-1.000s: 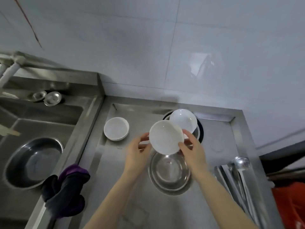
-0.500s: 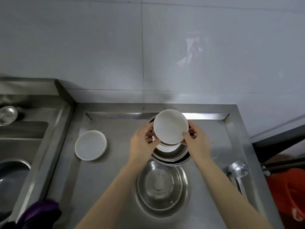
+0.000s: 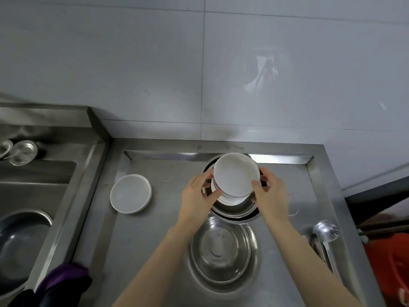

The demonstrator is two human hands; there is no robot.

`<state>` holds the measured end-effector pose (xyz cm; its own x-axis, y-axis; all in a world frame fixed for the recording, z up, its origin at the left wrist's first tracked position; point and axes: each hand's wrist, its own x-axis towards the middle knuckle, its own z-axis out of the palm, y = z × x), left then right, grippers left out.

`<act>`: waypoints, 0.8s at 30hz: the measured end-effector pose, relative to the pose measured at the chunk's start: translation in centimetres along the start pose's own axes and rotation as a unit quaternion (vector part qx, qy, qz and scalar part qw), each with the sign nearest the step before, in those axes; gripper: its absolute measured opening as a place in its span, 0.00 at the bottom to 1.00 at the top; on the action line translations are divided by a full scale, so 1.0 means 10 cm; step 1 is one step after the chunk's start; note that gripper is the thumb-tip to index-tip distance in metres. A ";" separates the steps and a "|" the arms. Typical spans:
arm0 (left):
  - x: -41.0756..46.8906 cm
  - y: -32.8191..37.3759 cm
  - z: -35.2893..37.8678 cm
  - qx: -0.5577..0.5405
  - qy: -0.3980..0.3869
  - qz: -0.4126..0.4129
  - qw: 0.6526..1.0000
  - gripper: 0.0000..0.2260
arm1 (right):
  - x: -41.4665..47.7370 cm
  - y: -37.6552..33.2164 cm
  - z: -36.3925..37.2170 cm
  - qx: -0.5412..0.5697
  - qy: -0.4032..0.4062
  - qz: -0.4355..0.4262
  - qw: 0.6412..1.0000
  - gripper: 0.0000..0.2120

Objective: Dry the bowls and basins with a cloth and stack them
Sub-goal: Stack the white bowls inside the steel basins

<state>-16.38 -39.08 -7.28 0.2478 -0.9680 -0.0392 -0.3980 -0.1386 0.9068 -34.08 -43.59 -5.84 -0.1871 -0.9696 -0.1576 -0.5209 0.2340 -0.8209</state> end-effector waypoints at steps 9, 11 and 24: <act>-0.15 -0.63 -0.91 0.009 0.123 -0.120 0.985 0.16 | -0.56 -0.50 0.71 -0.074 -0.085 -0.279 0.954 0.13; -0.19 -0.82 -1.17 0.038 0.136 -0.174 0.975 0.16 | -0.62 -0.55 1.02 -0.072 -0.176 -0.235 0.953 0.14; -0.14 -1.53 -1.72 0.044 0.130 -0.302 0.943 0.24 | -0.44 -0.58 2.48 -0.112 -0.363 -0.030 0.925 0.22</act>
<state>4.56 -32.03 -13.86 0.6573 -0.6241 -0.4225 -0.1836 -0.6763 0.7134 -9.60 -42.44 -13.94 0.4136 -0.7556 -0.5079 -0.6860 0.1081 -0.7195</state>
